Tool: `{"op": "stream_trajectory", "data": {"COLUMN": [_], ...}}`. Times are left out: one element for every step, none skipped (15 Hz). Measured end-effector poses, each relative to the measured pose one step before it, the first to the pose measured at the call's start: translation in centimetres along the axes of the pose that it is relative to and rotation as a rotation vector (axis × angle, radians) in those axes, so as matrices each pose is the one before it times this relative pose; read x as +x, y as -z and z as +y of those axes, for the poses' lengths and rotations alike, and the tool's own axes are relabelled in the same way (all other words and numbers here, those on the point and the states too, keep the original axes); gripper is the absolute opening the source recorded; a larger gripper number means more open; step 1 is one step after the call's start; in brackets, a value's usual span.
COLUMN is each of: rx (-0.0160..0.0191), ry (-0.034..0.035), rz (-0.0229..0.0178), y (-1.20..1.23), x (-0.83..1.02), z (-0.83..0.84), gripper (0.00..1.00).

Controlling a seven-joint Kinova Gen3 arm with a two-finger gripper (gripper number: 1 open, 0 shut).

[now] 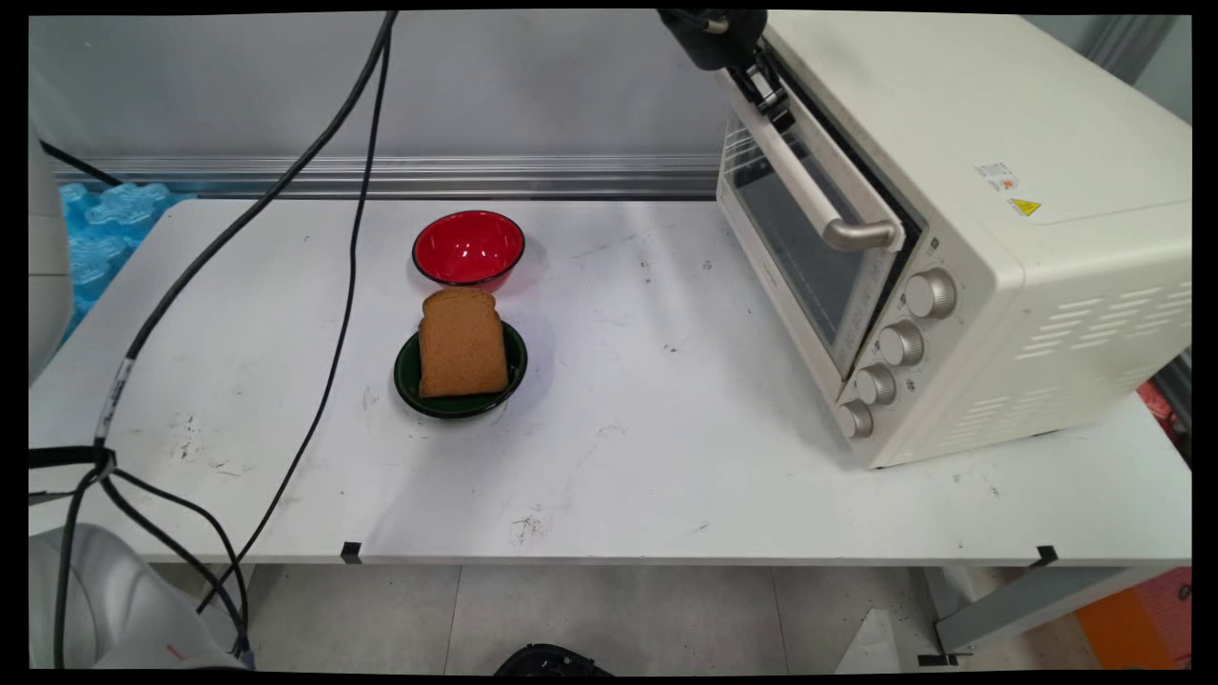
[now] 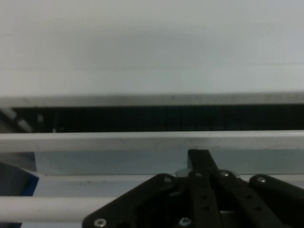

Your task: Open the oven

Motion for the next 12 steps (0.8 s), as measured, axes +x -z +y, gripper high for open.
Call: {"op": "stream_trajectory", "data": {"rx": [0.00028,0.00073,0.00071,0.00106,0.00158,0.00181,0.00170,0.00067,0.00061,-0.00013,-0.00055,-0.00095], "ry": [0.00077,0.00077,0.00131,0.00215,0.00354,0.00293,0.00198,0.00229,0.00270,0.00196,0.00174,0.00128], "rz": [-0.00580,-0.00699,-0.00621,-0.00725,-0.00674,-0.00573,-0.00441,-0.00487,-0.00415,-0.00445,-0.00381,-0.00298], "y": [0.143,0.198,0.181,0.237,0.238,0.201,0.140,0.097,0.122,0.043,0.018,-0.045], "x": [-0.283,-0.312,-0.277,-0.355,-0.386,-0.369,-0.359,-0.426,-0.479,-0.476,-0.485,-0.358], "z": [0.014,0.008,0.003,0.009,0.005,0.007,0.017,0.042,0.139,0.088,0.176,0.157], "gripper": [0.00,0.00,0.00,0.00,0.00,0.00,0.00,0.00,0.00,0.00,0.00,0.00]}}
